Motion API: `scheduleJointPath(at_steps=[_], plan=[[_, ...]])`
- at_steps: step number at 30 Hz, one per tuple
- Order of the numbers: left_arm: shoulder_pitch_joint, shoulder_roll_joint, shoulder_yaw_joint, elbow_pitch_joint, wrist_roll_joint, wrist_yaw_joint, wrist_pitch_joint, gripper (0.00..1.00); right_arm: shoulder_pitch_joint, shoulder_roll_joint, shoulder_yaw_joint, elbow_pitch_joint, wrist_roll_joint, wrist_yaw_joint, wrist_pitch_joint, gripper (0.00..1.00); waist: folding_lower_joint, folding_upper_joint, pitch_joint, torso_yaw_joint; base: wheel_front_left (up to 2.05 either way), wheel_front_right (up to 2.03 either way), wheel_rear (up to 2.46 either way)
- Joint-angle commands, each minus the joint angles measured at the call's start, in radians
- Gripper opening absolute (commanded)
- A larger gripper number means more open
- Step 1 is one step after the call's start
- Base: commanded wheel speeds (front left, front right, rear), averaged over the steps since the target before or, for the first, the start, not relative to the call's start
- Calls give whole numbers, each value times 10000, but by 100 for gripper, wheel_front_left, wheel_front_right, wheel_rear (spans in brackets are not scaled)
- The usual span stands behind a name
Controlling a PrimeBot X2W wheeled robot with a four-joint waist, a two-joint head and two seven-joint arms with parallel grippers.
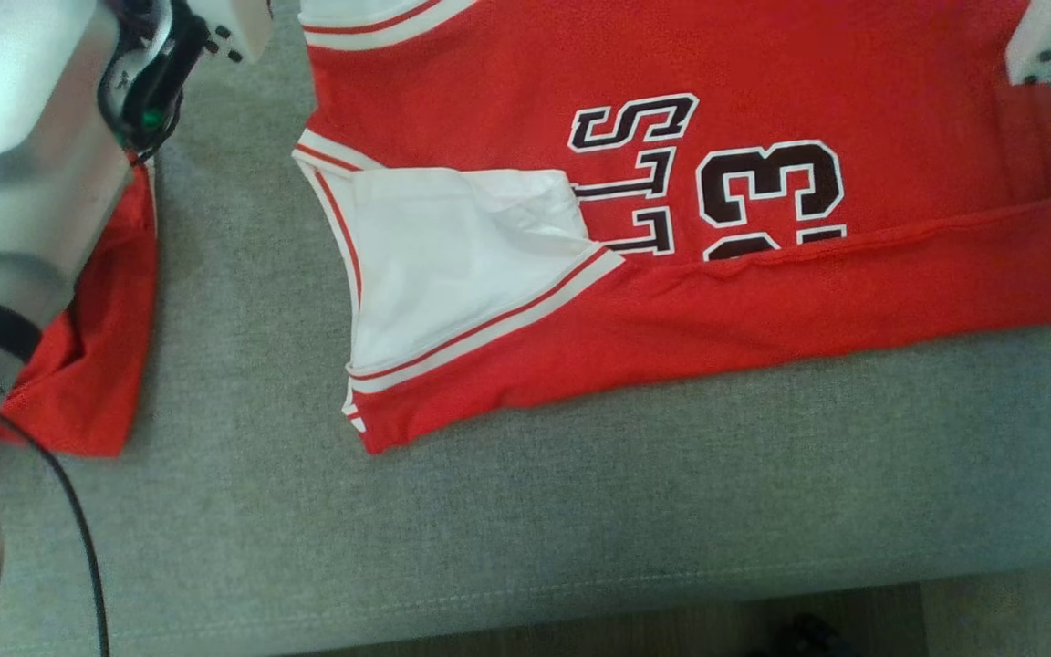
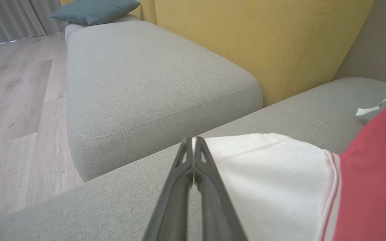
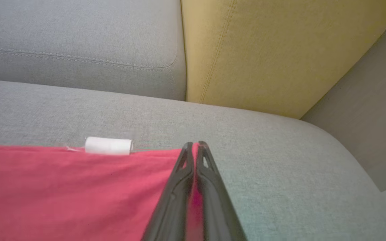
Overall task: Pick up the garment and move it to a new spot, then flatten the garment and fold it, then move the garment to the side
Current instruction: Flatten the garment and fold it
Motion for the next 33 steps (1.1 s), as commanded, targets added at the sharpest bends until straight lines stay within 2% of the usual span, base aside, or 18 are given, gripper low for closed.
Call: scheduleJointPath(at_steps=[1, 10, 17, 26, 33], plan=[[-351, 336, 298, -40, 113, -121, -138, 0, -83, 42, 24, -71, -40, 31, -176, 0, -1, 0, -128, 7, 0, 0, 0], [748, 603, 221, -579, -137, -392, -237, 0, 364, -244, 458, 926, 564, 31, 109, 0, -1, 0, -954, 135, 0, 0, 0], [1743, 1190, -201, -1836, -254, -443, 59, 0, 688, -751, 1266, 1394, 1302, 31, 435, 0, -1, 0, -1665, 256, 0, 0, 0], [3317, 2173, -897, -4212, -191, 215, 728, 0, 1374, -1042, 2618, 1716, 2381, 31, 1522, 0, -1, 0, -2463, 287, 0, 0, 0], [4414, 3047, -1265, -6072, -209, 887, 1202, 0, 2117, -1382, 3678, 1405, 3349, 31, 2423, 0, -1, 0, -2961, 124, 0, 0, 0]])
